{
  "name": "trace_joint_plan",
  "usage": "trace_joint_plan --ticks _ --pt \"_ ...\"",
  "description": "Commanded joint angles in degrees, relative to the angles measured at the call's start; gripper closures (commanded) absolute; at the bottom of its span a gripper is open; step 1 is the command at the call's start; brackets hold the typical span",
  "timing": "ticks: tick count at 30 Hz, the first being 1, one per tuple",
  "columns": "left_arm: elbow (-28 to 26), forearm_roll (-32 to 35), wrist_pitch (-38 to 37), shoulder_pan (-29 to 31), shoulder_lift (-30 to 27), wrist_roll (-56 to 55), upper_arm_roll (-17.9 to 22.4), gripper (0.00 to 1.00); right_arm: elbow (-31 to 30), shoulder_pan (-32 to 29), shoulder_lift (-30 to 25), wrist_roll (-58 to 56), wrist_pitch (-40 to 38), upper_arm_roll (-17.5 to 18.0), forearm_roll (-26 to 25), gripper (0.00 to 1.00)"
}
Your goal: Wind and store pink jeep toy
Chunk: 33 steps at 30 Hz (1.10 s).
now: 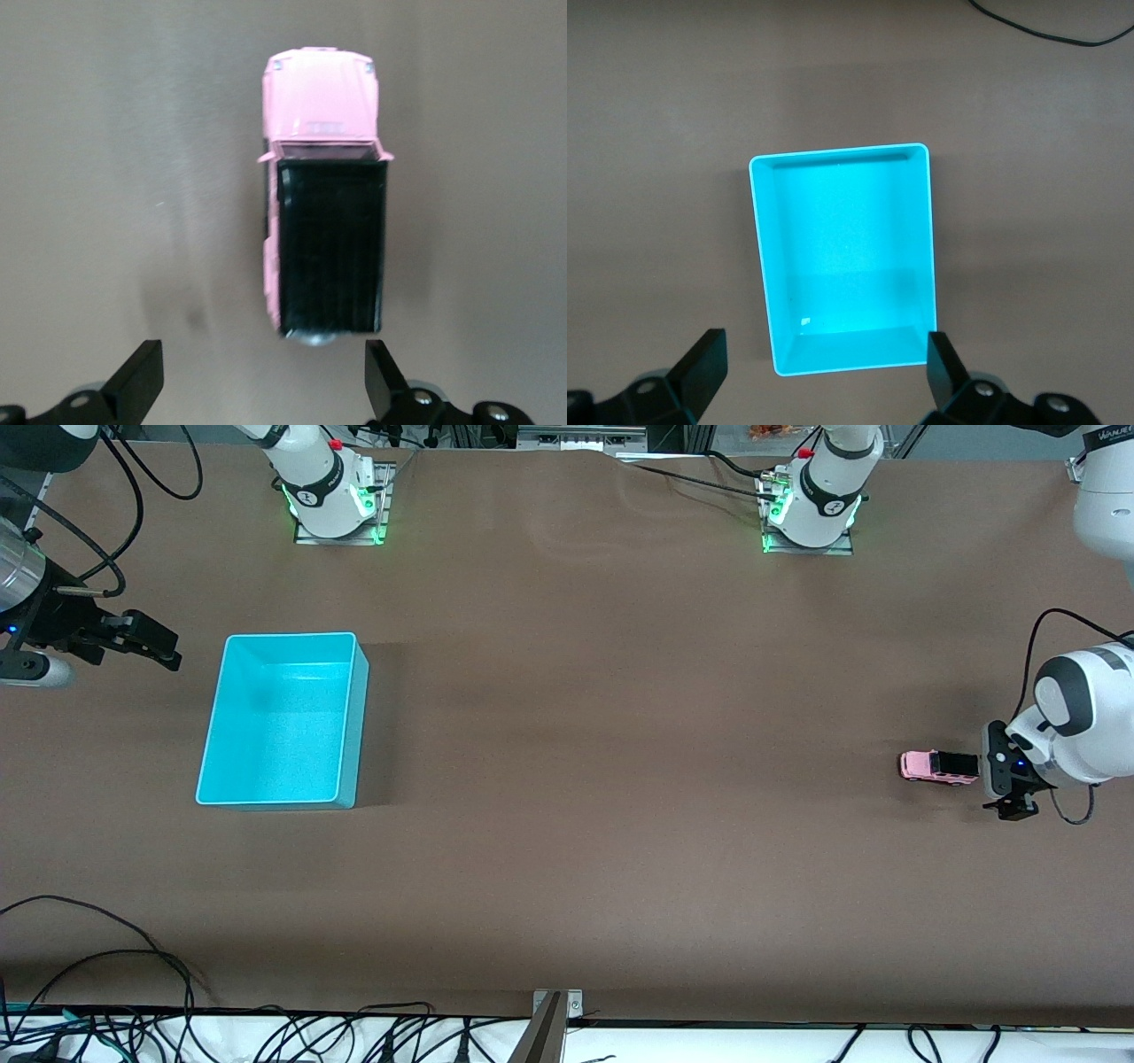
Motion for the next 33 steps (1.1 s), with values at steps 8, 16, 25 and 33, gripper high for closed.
trace_joint_plan --ticks 8,16,25,33 --pt "-1.19 0.97 -3.70 0.74 -1.77 0.82 -5.13 0.00 0.77 0.13 -0.30 -0.04 -1.04 0.07 -0.32 0.00" --pt "-0.57 0.97 -5.98 0.74 -2.73 -0.76 -5.75 0.00 0.77 0.13 -0.30 -0.04 -1.04 0.07 -0.23 0.00" --pt "-0.22 0.36 -7.57 0.74 -3.35 -2.25 -5.75 0.00 0.77 0.13 -0.30 -0.12 -1.04 0.07 -0.32 0.00" --pt "-0.14 -1.40 -10.64 1.09 -5.10 -4.89 -5.75 0.00 0.77 0.13 -0.30 -0.04 -1.04 0.07 -0.23 0.00"
